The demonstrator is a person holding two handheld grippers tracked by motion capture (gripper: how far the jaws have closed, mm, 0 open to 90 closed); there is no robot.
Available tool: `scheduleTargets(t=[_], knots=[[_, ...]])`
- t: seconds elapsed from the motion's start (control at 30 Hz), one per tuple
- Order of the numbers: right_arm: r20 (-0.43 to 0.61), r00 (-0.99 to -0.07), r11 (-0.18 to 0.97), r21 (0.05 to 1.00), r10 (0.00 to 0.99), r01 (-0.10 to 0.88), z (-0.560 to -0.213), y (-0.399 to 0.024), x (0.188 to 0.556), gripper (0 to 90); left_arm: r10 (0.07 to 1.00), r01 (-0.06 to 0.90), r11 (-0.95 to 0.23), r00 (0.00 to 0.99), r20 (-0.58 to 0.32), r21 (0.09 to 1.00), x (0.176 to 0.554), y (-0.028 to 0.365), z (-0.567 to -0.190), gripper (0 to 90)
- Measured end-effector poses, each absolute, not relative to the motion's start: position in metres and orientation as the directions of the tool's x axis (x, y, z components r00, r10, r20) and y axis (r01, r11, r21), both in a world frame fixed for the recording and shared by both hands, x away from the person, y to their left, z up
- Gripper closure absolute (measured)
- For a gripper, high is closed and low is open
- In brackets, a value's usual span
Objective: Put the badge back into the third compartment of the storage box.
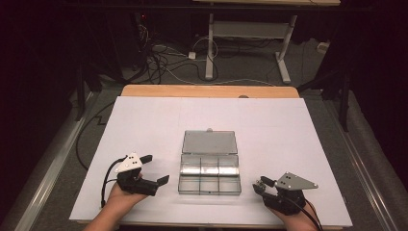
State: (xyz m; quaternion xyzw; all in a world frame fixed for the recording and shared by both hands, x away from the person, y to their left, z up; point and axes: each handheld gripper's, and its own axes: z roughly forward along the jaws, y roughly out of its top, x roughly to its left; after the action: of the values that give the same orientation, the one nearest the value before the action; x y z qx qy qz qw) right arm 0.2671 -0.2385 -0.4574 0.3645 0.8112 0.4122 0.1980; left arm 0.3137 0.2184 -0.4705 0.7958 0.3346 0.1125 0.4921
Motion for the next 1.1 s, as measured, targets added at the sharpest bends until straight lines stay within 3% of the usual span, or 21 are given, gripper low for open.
scheduleTargets(t=[1.1], knots=[[-0.053,-0.694,0.405,0.843,0.718,0.354,-0.435,-0.207,0.292,59.1,0.651,0.430,-0.277,0.742,-0.162,0.859,0.312,0.220,-0.471,0.0]])
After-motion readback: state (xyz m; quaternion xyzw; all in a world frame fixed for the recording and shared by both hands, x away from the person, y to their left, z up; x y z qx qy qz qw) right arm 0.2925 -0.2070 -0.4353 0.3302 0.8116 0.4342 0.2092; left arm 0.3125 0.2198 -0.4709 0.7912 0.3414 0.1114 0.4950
